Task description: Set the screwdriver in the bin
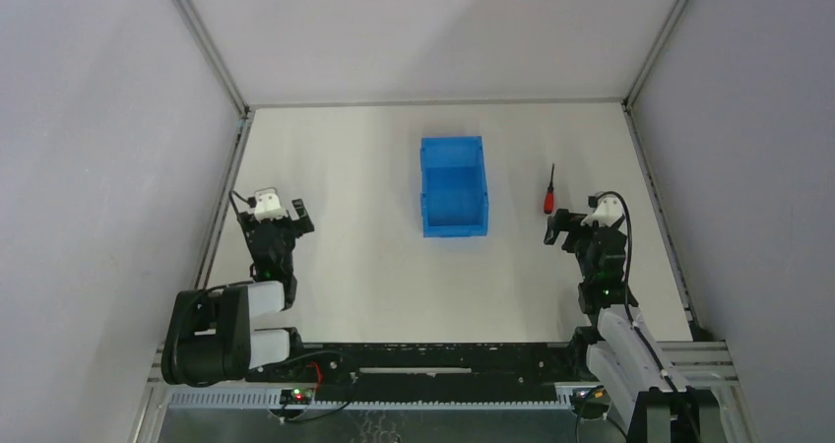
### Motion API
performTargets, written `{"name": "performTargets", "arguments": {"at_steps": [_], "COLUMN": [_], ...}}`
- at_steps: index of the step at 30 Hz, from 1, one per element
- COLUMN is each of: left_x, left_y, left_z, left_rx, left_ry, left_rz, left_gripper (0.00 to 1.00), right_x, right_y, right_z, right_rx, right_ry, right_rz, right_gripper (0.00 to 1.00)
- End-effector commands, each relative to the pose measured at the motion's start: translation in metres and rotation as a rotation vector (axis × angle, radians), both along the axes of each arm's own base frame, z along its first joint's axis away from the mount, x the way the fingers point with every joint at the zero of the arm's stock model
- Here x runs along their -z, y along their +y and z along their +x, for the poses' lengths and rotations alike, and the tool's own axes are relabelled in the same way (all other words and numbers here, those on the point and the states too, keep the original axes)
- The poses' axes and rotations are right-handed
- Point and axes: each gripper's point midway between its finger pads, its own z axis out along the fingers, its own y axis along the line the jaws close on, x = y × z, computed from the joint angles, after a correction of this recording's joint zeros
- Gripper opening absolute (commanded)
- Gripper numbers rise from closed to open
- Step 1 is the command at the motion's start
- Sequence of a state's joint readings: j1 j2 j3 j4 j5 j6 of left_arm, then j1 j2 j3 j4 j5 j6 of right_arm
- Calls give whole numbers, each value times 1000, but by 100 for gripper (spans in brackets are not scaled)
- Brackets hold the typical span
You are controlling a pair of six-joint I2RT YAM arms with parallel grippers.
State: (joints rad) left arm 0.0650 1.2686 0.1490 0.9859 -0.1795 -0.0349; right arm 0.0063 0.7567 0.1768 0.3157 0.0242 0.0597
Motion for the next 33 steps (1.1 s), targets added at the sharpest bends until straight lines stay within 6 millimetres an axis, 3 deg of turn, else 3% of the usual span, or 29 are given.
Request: {"name": "performTargets", "arguments": {"at_steps": [1, 7, 11, 15, 17, 23, 33], "left_x": [-38, -38, -38, -38, -38, -38, -38], "left_y": [-1, 0, -1, 0, -1, 0, -1], "left_z": [15, 15, 15, 15, 15, 15, 15], "left_rx": [8, 7, 9, 7, 9, 8, 8], "left_ry": [-122, -123, -122, -122, -122, -122, -122], "left_rz": [13, 12, 12, 12, 12, 12, 12], "left_gripper": [100, 100, 100, 100, 100, 100, 100], "right_x": [-23, -38, -70, -81, -96, -75, 9], "right_y": [-1, 0, -3, -2, 0, 0, -6], "right_z": [6, 12, 23, 30, 40, 72, 124], "right_rx": [16, 18, 61, 93, 105, 133, 148], "right_ry": [-89, -73, -13, 187, 258, 484, 715], "right_rz": [22, 42, 73, 118, 137, 66, -22], "right_gripper": [100, 100, 100, 100, 100, 100, 97]}}
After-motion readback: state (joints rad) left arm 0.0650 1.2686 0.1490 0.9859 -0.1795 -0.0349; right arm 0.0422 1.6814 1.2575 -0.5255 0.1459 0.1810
